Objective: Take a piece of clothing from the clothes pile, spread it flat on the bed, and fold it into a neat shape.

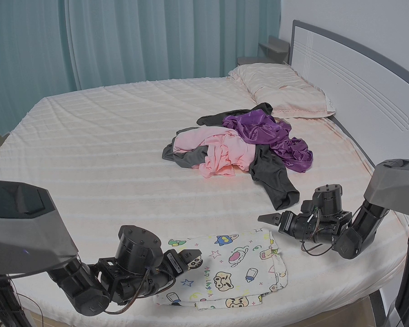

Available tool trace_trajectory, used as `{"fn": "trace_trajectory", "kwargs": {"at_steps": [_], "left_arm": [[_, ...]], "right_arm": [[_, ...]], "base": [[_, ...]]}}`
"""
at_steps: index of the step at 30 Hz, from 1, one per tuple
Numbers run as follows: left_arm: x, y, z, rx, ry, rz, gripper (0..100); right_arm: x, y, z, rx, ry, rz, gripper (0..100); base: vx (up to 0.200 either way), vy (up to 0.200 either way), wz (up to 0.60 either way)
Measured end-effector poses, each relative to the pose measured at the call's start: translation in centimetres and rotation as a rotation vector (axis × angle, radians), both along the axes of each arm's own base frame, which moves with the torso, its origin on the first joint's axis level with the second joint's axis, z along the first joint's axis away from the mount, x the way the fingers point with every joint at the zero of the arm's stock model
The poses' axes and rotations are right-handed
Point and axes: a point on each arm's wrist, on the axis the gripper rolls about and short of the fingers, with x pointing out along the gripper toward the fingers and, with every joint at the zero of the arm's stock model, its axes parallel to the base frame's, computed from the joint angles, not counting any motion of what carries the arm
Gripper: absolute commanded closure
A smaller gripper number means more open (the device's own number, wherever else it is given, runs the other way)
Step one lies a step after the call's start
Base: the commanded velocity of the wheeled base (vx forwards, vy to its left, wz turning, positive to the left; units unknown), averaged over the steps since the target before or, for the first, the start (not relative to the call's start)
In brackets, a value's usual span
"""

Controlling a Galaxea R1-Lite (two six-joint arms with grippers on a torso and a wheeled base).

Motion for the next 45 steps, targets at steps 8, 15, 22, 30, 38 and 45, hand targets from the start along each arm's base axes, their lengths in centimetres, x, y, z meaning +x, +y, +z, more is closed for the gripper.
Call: {"fn": "trace_trajectory", "kwargs": {"at_steps": [8, 15, 22, 30, 38, 45], "left_arm": [[0.8, 2.1, 3.9, 0.006, -0.156, 0.030, 0], [1.0, 5.8, 7.9, 0.141, -0.330, 0.148, 0], [-0.7, 9.1, 12.3, 0.287, -0.521, 0.325, 0], [-5.7, 12.7, 15.4, 0.497, -0.669, 0.533, 0], [-11.4, 15.6, 15.7, 0.664, -0.752, 0.640, 0], [-15.2, 17.5, 14.7, 0.771, -0.791, 0.712, 0]], "right_arm": [[-1.6, -1.9, 4.1, 0.013, -0.089, -0.048, 0], [-4.8, -4.0, 9.2, -0.050, -0.266, -0.125, 0], [-10.0, -6.1, 13.5, -0.117, -0.449, -0.180, 0], [-17.0, -8.3, 15.6, -0.169, -0.617, -0.224, 0], [-22.7, -10.2, 14.6, -0.227, -0.667, -0.275, 0], [-27.2, -11.2, 12.2, -0.317, -0.583, -0.275, 0]], "base": [[0.000, 0.000, 0.00], [0.000, 0.000, 0.00], [0.000, 0.000, 0.00], [0.000, 0.000, 0.00], [0.000, 0.000, 0.00], [0.000, 0.000, 0.00]]}}
